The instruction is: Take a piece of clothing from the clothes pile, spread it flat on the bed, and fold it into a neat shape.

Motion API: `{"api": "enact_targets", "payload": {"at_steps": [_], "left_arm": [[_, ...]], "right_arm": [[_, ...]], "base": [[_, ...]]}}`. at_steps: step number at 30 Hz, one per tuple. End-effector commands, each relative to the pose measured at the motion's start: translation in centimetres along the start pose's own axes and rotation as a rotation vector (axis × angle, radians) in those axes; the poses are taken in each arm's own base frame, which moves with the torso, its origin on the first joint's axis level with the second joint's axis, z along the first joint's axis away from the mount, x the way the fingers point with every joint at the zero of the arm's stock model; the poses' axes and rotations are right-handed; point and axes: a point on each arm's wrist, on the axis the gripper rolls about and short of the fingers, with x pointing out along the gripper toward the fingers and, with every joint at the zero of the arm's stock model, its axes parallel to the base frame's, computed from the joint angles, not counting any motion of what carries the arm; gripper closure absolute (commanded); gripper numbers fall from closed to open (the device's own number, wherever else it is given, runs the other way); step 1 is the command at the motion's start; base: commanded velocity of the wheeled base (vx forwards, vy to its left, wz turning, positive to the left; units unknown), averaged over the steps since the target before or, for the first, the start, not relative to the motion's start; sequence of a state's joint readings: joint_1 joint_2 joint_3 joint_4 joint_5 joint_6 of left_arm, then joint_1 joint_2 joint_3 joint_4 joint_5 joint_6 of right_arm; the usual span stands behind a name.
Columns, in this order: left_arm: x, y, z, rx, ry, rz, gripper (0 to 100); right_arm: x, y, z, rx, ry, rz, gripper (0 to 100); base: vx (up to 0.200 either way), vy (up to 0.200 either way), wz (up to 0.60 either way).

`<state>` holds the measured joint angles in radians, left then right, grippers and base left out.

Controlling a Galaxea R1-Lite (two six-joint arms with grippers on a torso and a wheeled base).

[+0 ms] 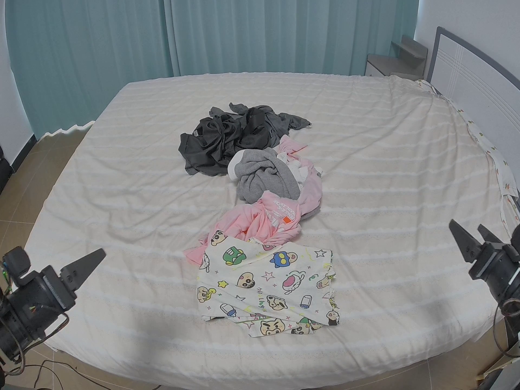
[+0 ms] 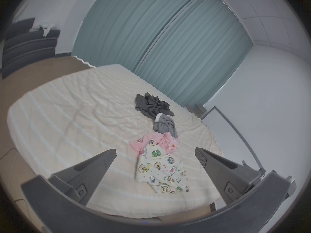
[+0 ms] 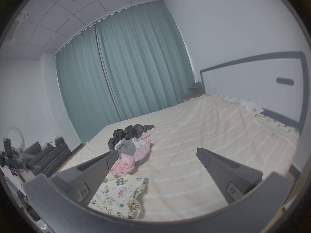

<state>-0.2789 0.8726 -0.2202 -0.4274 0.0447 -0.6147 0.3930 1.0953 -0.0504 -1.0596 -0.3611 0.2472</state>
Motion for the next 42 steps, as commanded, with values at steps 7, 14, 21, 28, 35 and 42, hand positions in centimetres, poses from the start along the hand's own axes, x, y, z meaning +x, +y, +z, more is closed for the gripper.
{"api": "enact_targets", "payload": {"at_steps": [7,14,21,28,35,42], "left_arm": [[-12.0,2.6,-4.4,0.247,-0.357,0.19,0],[-10.9,4.6,-7.3,0.338,-0.288,0.157,0],[-9.9,5.3,-8.3,0.374,-0.271,0.087,0],[-9.5,5.0,-8.7,0.568,-0.233,-0.107,0],[-9.4,5.4,-8.7,0.557,-0.277,0.016,0],[-9.4,5.3,-8.5,0.546,-0.303,0.013,0]], "right_arm": [[-11.5,-4.5,-1.8,-0.206,-0.211,-0.188,0],[-13.7,-5.1,-5.8,-0.247,-0.087,-0.142,0],[-13.6,-4.8,-5.9,-0.24,-0.054,0.04,0],[-13.7,-4.5,-6.0,-0.233,-0.027,0.15,0],[-13.6,-5.0,-6.4,-0.269,-0.013,-0.021,0],[-13.6,-5.1,-6.7,-0.257,0.013,-0.021,0]], "base": [[0.0,0.0,0.0],[0.0,0.0,0.0],[0.0,0.0,0.0],[0.0,0.0,0.0],[0.0,0.0,0.0],[0.0,0.0,0.0]]}}
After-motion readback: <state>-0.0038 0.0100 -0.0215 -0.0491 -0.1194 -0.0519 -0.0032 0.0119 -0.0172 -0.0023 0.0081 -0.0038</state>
